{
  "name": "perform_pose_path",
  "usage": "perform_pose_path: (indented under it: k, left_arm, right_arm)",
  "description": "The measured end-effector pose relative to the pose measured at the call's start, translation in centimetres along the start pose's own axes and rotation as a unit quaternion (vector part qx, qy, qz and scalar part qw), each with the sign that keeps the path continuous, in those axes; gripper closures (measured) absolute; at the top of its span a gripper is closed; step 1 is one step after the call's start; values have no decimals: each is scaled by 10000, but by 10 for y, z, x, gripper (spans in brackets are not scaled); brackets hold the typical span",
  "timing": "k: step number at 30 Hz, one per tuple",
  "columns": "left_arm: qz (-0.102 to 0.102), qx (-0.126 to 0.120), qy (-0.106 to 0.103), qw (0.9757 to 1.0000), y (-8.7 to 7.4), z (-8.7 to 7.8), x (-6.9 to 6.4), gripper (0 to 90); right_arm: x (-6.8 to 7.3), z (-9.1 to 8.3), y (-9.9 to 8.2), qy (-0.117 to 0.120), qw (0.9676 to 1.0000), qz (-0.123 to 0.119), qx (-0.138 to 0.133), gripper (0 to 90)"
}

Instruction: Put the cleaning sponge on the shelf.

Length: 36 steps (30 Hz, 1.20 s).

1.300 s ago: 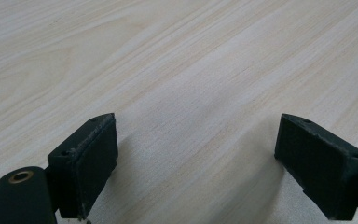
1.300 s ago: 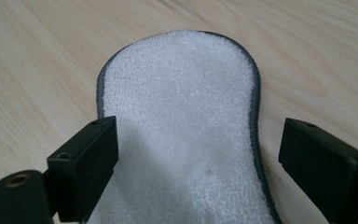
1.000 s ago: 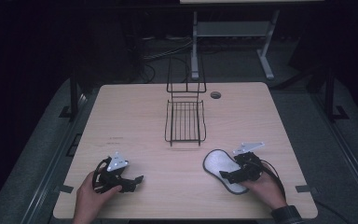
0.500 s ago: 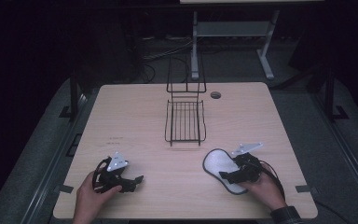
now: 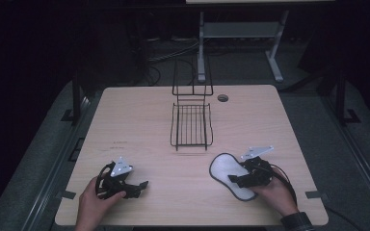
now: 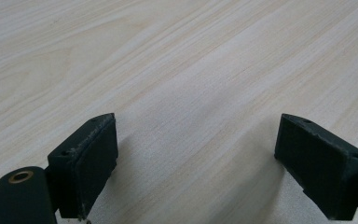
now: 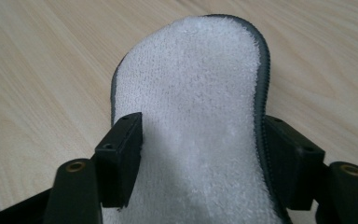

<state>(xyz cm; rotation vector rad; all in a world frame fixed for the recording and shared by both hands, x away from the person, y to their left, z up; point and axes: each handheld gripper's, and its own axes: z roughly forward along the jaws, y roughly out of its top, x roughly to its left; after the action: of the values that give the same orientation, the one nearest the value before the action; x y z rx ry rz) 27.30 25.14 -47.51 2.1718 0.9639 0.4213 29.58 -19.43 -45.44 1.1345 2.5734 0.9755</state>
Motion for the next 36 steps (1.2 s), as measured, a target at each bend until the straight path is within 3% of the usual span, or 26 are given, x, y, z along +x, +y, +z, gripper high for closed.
perform_pose_path:
  k: [4,5,17,24,36]
  left_arm:
    - [0,0,-1,10000,0,0,0,123]
    - [-1,1,-1,10000,0,0,0,123]
    - [-15,-4,-3,10000,0,0,0,123]
    - [-13,-11,-3,10000,0,0,0,123]
    - [-18,-4,-3,10000,0,0,0,123]
  right_arm:
    - [-4,-6,0,64,9999,89,-117,438]
    - [-6,-11,1,108,9997,117,-202,501]
    - [-11,-31,5,475,9961,354,-660,744]
    - [-11,-43,8,561,9940,364,-868,809]
    - [-16,-55,12,532,9928,358,-1014,825]
